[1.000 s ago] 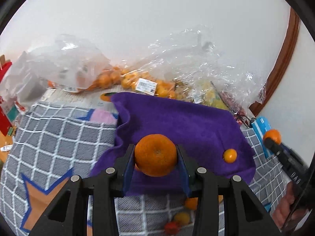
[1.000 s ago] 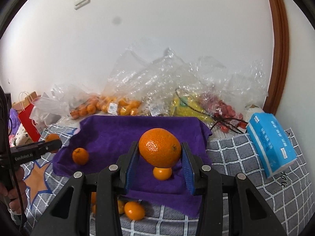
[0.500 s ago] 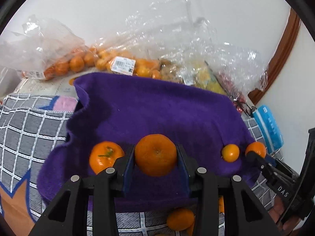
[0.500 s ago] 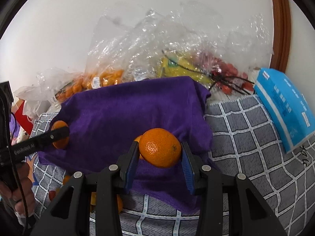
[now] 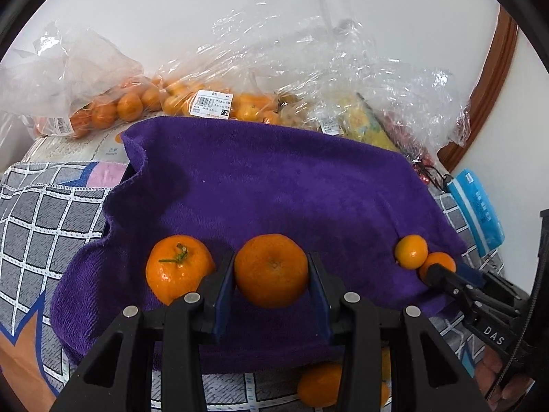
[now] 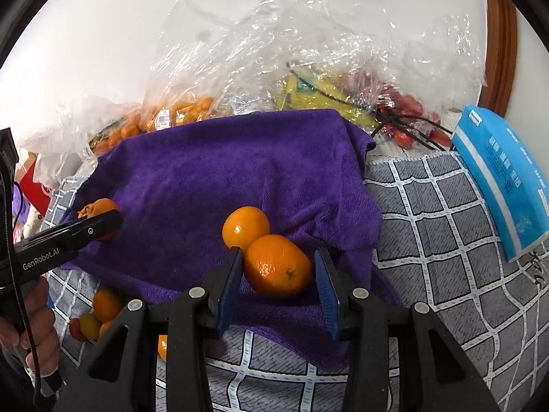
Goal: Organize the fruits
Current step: 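Carry both held oranges over the purple towel, then open both tools to drop the oranges onto the purple towel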
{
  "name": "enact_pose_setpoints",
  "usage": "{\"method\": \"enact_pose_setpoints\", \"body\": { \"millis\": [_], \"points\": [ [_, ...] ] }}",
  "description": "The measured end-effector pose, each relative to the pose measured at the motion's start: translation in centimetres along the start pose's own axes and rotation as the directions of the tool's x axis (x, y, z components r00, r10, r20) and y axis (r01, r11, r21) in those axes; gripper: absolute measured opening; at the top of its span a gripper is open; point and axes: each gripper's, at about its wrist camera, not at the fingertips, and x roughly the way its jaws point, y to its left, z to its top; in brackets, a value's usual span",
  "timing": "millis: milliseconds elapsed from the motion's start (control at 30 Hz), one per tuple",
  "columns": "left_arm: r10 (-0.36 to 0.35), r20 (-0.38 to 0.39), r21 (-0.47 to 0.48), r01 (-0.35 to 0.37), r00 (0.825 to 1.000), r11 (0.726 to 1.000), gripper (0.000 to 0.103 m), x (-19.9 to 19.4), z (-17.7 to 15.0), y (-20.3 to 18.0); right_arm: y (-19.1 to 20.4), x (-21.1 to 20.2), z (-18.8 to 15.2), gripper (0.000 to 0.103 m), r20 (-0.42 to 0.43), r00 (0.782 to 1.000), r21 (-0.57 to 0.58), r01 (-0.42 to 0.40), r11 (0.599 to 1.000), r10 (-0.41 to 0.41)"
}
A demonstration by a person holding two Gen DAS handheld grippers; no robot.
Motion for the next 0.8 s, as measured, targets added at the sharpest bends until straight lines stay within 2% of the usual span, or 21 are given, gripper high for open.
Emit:
{"method": "enact_pose_setpoints", "body": {
  "millis": [300, 367, 433, 500, 633, 800],
  "points": [
    [0.008, -0.038, 0.017, -0.008, 0.999, 1.0, 0.039, 0.8, -0.3, -0.3, 0.8, -1.8, 0.3, 0.045, 0.073, 0.997, -0.029, 0.03, 0.999, -0.027],
    [0.009, -0.041, 0.024, -0.008, 0.999, 1.0, 0.042, 0.7, -0.3, -0.5, 0.9, -2.3, 0.4, 0.045, 0.092, 0.995, -0.03, 0.037, 0.999, -0.034],
    [0.008, -0.028, 0.029, -0.007, 1.0, 1.0, 0.051, 0.1, -0.3, -0.6, 1.1, -2.7, 0.4, 0.045, 0.104, 0.994, -0.036, 0.038, 0.999, -0.035],
    [0.003, -0.003, 0.034, -0.003, 1.0, 0.999, 0.055, -0.7, -0.1, -0.7, 1.3, -3.0, 0.4, 0.045, 0.116, 0.993, -0.041, 0.043, 0.998, -0.038],
    [0.012, 0.027, 0.05, -0.013, 1.0, 0.999, 0.056, -2.2, 0.2, -0.9, 1.8, -4.4, 0.4, 0.045, 0.158, 0.987, -0.053, 0.049, 0.997, -0.04],
    [0.032, 0.036, 0.063, -0.034, 0.999, 0.997, 0.056, -4.3, -0.2, -0.4, 2.2, -6.4, -0.2, 0.045, 0.184, 0.979, -0.026, 0.095, 0.995, -0.089]
  ]
}}
